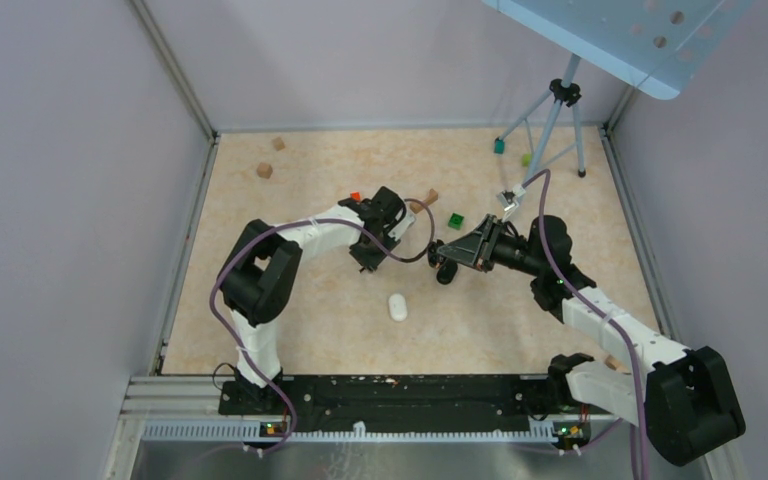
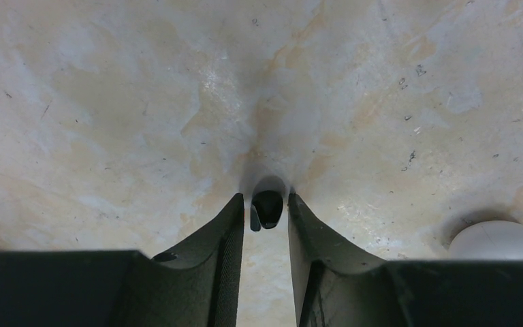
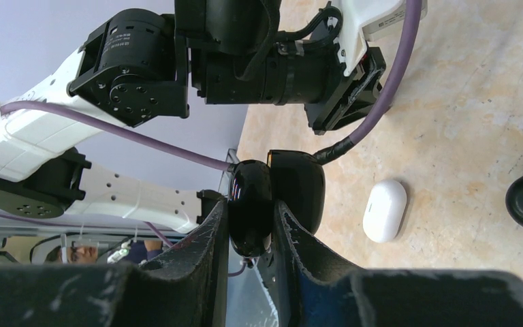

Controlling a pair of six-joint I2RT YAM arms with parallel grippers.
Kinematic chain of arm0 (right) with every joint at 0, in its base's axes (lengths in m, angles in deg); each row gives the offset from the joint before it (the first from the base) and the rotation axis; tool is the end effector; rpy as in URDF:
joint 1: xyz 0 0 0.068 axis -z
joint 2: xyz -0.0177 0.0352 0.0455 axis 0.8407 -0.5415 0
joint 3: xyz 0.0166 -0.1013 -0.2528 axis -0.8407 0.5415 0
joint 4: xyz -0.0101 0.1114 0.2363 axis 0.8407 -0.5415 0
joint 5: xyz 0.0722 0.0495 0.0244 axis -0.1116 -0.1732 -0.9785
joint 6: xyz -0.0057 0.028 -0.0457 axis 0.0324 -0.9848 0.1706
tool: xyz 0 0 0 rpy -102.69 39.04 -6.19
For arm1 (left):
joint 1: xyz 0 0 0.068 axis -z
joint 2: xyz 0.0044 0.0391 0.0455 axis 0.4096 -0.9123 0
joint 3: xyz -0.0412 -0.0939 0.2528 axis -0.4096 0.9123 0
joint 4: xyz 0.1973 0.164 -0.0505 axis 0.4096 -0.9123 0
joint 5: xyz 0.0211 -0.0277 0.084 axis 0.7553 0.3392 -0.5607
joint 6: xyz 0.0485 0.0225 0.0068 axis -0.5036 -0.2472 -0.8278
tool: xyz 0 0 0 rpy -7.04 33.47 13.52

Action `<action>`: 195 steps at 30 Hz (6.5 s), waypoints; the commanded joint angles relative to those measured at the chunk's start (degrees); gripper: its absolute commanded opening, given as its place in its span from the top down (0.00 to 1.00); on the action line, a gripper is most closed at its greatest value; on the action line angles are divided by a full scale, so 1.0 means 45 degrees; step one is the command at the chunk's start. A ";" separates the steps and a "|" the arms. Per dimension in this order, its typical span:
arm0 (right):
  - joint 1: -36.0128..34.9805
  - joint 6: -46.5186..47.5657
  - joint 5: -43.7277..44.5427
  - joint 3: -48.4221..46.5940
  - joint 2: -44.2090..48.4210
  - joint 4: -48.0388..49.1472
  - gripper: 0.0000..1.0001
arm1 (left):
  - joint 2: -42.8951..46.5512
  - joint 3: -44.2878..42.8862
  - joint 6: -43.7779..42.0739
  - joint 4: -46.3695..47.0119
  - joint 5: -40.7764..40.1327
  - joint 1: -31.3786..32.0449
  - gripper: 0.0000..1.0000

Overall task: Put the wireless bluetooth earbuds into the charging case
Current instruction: Pick up the right earbud from the center of the board, then insert the right earbud into the right side groove of the charging case.

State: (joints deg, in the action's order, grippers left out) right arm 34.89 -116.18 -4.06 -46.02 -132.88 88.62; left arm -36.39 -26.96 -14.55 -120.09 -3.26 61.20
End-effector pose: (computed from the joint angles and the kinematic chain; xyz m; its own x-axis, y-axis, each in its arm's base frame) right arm 0.2022 0.1069 0.2483 -0.8230 0.3921 -0.4110 -0.3015 0.3117 0.9011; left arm 0.3013 -0.2239 0.1668 -0.7046 0.6548 -0.2734 0.6561 0.7479 0.1004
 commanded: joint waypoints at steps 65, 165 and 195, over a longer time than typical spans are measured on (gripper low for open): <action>0.0461 -0.6193 -0.3238 0.0562 -0.1884 0.8515 1.00 | 0.7973 0.2505 0.2038 1.1871 1.8258 -0.1307 1.00; 0.0001 -0.9119 -0.2775 -0.1197 -0.3307 1.1769 1.00 | 0.6693 0.2302 0.2323 1.4567 1.7543 -0.1024 1.00; 0.0001 -0.9218 -0.2399 -0.0587 -0.3055 1.2102 1.00 | 0.7451 0.2460 0.0716 1.2757 1.7085 -0.1215 1.00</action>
State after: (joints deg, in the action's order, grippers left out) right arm 35.45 -158.12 -15.86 -48.93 -148.50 138.82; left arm -5.22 -16.21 -10.84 -62.45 73.89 56.34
